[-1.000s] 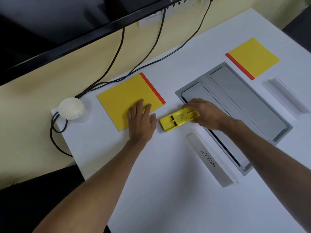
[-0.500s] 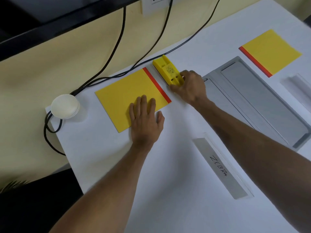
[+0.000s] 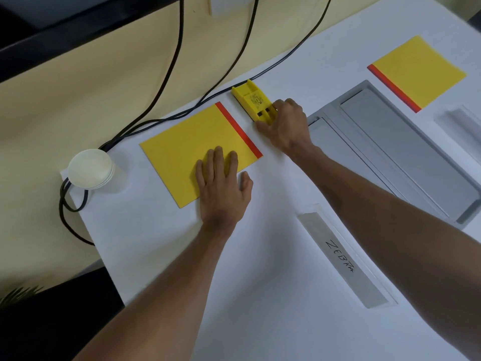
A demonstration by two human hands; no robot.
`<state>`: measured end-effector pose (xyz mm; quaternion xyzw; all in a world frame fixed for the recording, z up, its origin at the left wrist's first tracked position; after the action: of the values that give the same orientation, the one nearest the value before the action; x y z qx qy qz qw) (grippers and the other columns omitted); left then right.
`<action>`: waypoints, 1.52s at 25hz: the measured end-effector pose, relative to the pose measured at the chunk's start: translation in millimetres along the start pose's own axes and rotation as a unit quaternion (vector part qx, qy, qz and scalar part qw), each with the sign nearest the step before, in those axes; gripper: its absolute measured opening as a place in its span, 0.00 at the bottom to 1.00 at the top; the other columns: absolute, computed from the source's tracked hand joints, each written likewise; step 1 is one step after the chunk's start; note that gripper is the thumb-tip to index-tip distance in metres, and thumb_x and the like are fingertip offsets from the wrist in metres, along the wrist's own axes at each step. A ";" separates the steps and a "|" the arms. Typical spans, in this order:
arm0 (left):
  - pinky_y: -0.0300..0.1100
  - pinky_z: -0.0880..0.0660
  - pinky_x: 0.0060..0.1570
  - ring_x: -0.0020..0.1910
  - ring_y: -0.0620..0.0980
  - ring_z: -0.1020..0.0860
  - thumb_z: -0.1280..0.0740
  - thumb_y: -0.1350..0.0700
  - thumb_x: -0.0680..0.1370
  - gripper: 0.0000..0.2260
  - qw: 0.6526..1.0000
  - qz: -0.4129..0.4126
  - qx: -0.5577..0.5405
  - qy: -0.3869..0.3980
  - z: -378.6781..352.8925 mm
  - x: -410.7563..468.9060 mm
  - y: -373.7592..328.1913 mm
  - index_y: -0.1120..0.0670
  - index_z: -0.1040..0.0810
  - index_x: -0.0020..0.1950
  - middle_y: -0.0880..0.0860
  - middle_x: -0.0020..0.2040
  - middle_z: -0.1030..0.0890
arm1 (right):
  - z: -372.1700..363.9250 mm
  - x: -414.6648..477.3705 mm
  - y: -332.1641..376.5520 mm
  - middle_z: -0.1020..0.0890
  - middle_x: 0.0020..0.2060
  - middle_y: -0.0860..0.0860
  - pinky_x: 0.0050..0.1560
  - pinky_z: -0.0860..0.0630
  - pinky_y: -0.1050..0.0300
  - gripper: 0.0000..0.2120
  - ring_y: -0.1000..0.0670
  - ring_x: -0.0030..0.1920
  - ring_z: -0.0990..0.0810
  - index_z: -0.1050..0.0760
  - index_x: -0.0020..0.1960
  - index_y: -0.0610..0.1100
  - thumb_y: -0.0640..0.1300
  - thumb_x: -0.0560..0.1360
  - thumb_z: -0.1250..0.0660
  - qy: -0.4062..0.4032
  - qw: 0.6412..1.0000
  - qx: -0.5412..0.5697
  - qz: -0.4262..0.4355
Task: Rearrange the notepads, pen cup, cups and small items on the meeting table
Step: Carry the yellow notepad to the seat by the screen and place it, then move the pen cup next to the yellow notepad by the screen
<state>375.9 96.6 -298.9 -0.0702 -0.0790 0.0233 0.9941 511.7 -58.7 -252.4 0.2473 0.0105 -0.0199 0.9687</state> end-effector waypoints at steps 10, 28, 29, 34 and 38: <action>0.58 0.44 0.73 0.76 0.59 0.38 0.48 0.43 0.82 0.24 1.000 -0.024 0.000 0.011 4.7 0.0 -0.9 0.54 0.32 0.74 0.60 0.75 0.33 | 44.2 -58.4 -7.2 0.22 0.62 0.42 0.59 0.26 0.43 0.32 0.40 0.64 0.26 0.28 0.70 0.42 0.63 0.75 0.32 -0.031 0.999 -0.033 0.017; 0.57 0.38 0.69 0.72 0.61 0.34 0.39 0.52 0.80 0.21 0.923 -0.265 -0.267 0.079 149.0 -210.7 -165.0 0.59 0.30 0.71 0.59 0.76 0.34 | 169.0 -497.0 -114.0 0.17 0.52 0.44 0.57 0.24 0.47 0.09 0.43 0.55 0.21 0.19 0.58 0.39 0.41 0.80 0.32 -0.229 0.948 0.130 -0.178; 0.57 0.37 0.68 0.72 0.61 0.33 0.38 0.54 0.80 0.20 0.916 -0.281 -0.270 0.091 151.7 -227.8 -179.4 0.60 0.29 0.70 0.59 0.75 0.33 | 171.0 -519.9 -120.3 0.17 0.52 0.46 0.57 0.24 0.48 0.10 0.45 0.55 0.21 0.19 0.59 0.40 0.43 0.80 0.33 -0.234 0.943 0.130 -0.199; 0.56 0.34 0.66 0.61 0.59 0.24 0.38 0.49 0.81 0.17 0.890 -0.373 -0.232 0.123 155.6 -314.5 -249.6 0.59 0.22 0.62 0.58 0.59 0.19 | 173.4 -628.6 -158.9 0.17 0.52 0.51 0.55 0.23 0.50 0.12 0.49 0.54 0.21 0.20 0.59 0.44 0.50 0.81 0.33 -0.285 0.892 0.110 -0.334; 0.55 0.34 0.67 0.61 0.57 0.23 0.33 0.48 0.80 0.17 0.854 -0.440 -0.203 0.189 144.2 -367.1 -294.0 0.59 0.21 0.62 0.57 0.59 0.18 | 157.4 -687.8 -188.3 0.18 0.49 0.53 0.50 0.22 0.51 0.14 0.51 0.51 0.21 0.21 0.56 0.47 0.57 0.80 0.35 -0.277 0.841 0.095 -0.454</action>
<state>1.1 -195.7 -172.3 -0.2309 0.0848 -0.4470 0.8601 -182.0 -276.3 -183.6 0.2895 -0.1494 -0.5265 0.7853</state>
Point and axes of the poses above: each hand's wrist, its own x-axis towards the middle knuckle, its own z-axis out of the back of the hand, y = z × x, the point moved 2 cm from there along x, towards the middle knuckle
